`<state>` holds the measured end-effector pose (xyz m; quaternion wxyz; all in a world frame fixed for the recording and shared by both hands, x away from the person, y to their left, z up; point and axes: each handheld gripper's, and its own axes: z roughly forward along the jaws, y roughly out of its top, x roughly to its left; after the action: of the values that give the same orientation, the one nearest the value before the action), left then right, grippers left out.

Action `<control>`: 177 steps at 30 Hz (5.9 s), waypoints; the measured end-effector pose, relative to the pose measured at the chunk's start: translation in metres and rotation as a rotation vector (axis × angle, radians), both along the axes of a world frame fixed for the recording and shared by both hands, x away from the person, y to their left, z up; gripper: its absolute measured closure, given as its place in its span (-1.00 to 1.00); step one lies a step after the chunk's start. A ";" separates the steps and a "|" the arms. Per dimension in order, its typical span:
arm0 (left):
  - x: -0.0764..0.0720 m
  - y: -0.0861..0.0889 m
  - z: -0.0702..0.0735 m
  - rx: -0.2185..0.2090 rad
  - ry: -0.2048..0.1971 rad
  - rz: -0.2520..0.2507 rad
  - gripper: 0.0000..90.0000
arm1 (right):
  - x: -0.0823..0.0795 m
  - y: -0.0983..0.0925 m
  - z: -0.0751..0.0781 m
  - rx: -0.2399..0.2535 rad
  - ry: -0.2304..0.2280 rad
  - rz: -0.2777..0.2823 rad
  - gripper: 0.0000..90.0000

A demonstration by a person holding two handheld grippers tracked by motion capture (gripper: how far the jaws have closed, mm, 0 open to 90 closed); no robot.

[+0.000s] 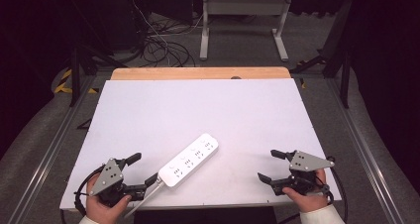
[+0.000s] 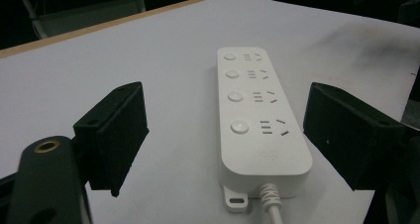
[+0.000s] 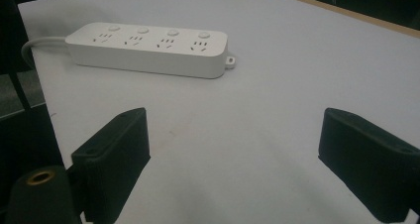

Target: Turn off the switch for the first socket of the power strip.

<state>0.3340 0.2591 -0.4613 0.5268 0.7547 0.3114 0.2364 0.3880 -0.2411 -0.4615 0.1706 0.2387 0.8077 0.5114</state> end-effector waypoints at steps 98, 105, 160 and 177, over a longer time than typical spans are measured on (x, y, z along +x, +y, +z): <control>0.044 -0.068 0.040 0.105 0.065 -0.100 -0.35 | -0.001 0.007 -0.004 -0.026 0.023 0.064 -0.66; 0.051 -0.073 0.038 0.107 0.080 -0.115 -0.31 | -0.001 0.007 -0.005 -0.023 0.023 0.065 -0.66; 0.071 -0.083 0.031 0.495 0.465 -0.137 1.00 | -0.001 0.008 -0.007 -0.035 0.033 0.077 -0.63; 0.077 -0.084 0.026 0.513 0.533 -0.112 1.00 | -0.001 0.008 -0.007 -0.034 0.034 0.079 -0.63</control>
<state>0.4110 0.1752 -0.4354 0.2332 0.9130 0.3267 0.0727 0.3872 -0.2327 -0.4687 0.1405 0.2124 0.8280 0.4996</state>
